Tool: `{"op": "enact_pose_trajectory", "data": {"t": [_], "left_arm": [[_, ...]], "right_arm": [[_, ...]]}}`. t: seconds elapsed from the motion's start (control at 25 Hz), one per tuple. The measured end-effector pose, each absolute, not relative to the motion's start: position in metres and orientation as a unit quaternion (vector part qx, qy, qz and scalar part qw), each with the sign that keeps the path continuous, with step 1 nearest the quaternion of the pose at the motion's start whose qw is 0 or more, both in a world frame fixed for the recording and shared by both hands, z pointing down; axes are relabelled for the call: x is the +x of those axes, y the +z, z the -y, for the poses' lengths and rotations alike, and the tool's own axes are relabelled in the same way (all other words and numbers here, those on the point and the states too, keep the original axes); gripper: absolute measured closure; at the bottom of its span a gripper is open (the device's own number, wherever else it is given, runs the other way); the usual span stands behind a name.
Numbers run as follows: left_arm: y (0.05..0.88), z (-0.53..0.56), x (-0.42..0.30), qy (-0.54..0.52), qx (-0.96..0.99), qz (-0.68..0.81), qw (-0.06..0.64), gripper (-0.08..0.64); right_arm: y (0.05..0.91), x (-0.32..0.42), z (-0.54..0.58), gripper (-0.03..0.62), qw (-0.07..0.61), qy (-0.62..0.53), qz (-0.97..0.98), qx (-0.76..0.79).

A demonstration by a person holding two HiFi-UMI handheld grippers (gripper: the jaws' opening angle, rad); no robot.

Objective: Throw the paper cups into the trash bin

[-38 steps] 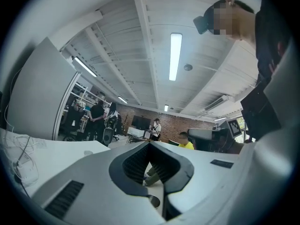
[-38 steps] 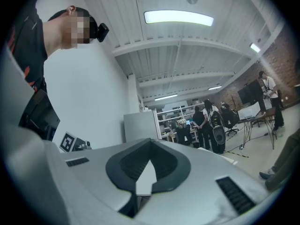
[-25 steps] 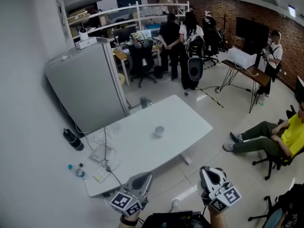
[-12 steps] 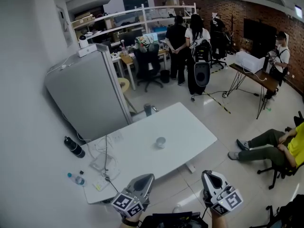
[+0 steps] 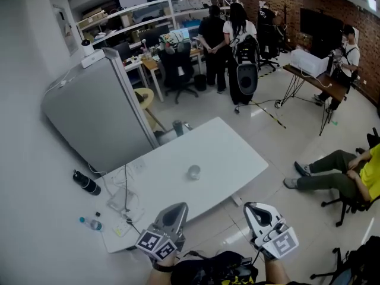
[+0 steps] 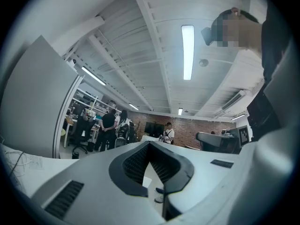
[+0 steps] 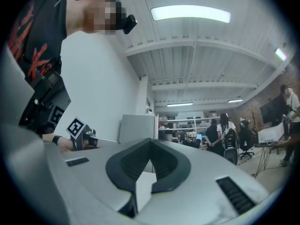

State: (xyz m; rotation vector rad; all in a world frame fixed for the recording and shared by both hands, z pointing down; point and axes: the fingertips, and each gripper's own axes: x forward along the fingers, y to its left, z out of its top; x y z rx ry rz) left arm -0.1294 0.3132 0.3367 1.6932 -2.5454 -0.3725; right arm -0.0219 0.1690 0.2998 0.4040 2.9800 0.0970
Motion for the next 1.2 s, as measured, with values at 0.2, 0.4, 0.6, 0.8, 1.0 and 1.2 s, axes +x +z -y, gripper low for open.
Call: {"op": "enact_pose_trajectory", "data": {"t": [0.2,0.4,0.6,0.8,1.0,1.2], "left_arm": [[0.347,-0.320,-0.156,-0.121,0.540,0.831,0.054,0.558],[0.363,-0.328,-0.201,-0.171,0.547,0.817,0.064,0.558],[0.382,-0.360,-0.261,-0.185,0.552,0.811,0.064,0.558],[0.363,-0.372,-0.288,-0.182,0.571,0.799,0.053,0.558],[0.378,-0.375,-0.308,-0.157,0.577,0.798,0.076,0.558],[0.373,-0.357,-0.332,-0.147,0.579,0.799,0.075,0.558]], "right_arm": [[0.307,-0.050,-0.177,0.591,0.046,0.008,-0.988,0.147],[0.316,-0.100,-0.183,0.591,0.011,0.072,-0.989,0.129],[0.328,-0.168,-0.223,0.589,-0.002,0.073,-0.988,0.133],[0.329,-0.199,-0.231,0.589,-0.020,0.079,-0.989,0.127],[0.340,-0.224,-0.231,0.591,-0.029,0.056,-0.990,0.123],[0.348,-0.242,-0.214,0.589,-0.041,0.056,-0.989,0.133]]}}
